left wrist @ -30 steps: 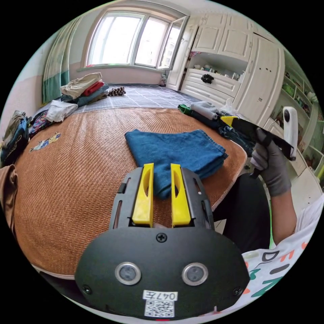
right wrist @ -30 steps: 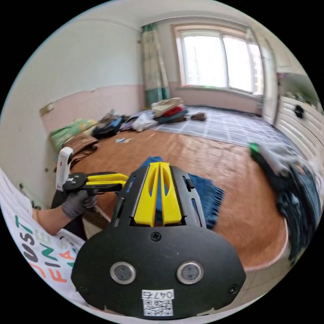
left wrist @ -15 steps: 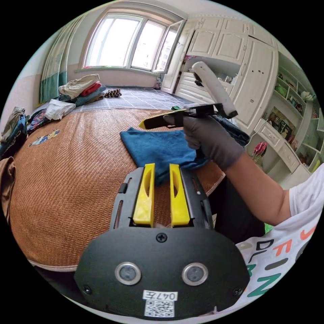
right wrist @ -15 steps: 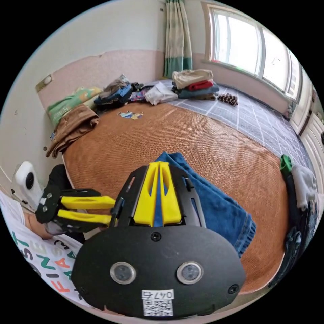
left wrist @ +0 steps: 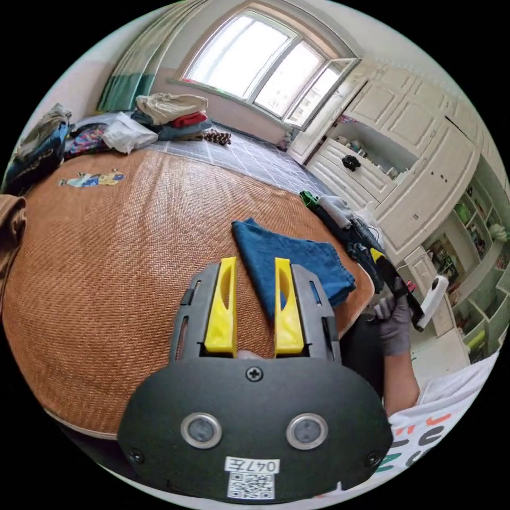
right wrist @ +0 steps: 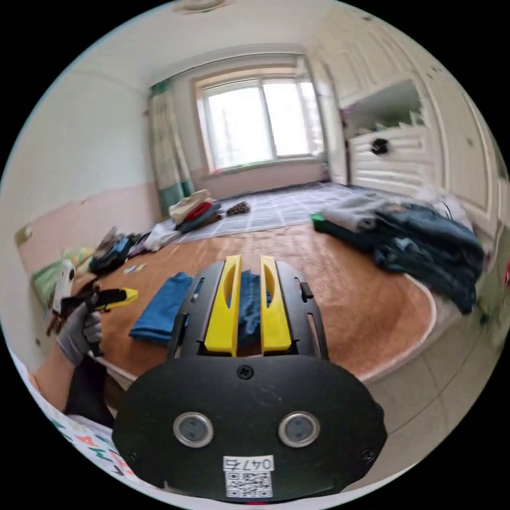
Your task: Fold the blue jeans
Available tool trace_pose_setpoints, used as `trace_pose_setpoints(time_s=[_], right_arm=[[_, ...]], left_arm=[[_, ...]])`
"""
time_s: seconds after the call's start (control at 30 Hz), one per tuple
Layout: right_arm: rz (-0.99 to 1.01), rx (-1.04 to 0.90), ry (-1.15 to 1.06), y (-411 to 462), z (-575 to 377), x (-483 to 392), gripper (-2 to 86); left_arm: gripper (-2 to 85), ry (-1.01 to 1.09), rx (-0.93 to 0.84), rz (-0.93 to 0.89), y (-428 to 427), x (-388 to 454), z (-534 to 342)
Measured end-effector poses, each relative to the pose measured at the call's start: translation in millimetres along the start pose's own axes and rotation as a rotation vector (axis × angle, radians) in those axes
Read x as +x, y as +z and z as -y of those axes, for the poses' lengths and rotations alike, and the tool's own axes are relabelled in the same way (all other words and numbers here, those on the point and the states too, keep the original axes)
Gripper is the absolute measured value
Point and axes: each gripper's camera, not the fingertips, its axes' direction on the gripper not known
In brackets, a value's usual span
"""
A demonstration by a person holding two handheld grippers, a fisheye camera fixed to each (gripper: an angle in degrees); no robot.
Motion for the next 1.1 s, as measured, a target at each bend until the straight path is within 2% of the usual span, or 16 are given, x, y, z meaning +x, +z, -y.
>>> trace_pose_setpoints(time_s=[0.07,0.13,0.2,0.3,0.53,0.7,0.87,1.1], right_arm=[[0.056,-0.052,0.133,3.1,-9.6,56.3,8.5],[0.185,-0.102,0.256,19.3,-29.7,102.8,11.6],[0.247,-0.13,0.302,35.8,-44.4,116.6,14.5],[0.31,-0.237,0.309,71.3,-60.8,118.1,16.4],[0.287,-0.253,0.207,82.6,-62.4,104.9,11.1],[0.314,-0.261,0.226,90.1,-49.9,100.6,7.1],[0.2,-0.213,0.081,72.6,-28.1,55.4,5.0],[0.07,-0.182,-0.166,53.0,12.3,-41.4,4.1]], left_arm=[[11.0,-0.147,-0.053,-0.168,38.6,-46.9,-4.6],[11.0,-0.252,-0.051,-0.249,58.4,-75.0,-20.4],[10.1,-0.295,0.001,-0.25,58.8,-90.4,-36.8],[9.9,-0.247,0.007,-0.18,56.3,-90.4,-45.8],[10.6,-0.141,0.048,0.024,39.6,-88.0,-62.2],[9.1,-0.178,0.012,-0.094,56.8,-109.3,-71.9],[4.0,-0.246,-0.005,-0.22,44.2,-137.3,-100.4],[2.0,-0.133,0.076,-0.195,-33.5,-113.4,-138.1]])
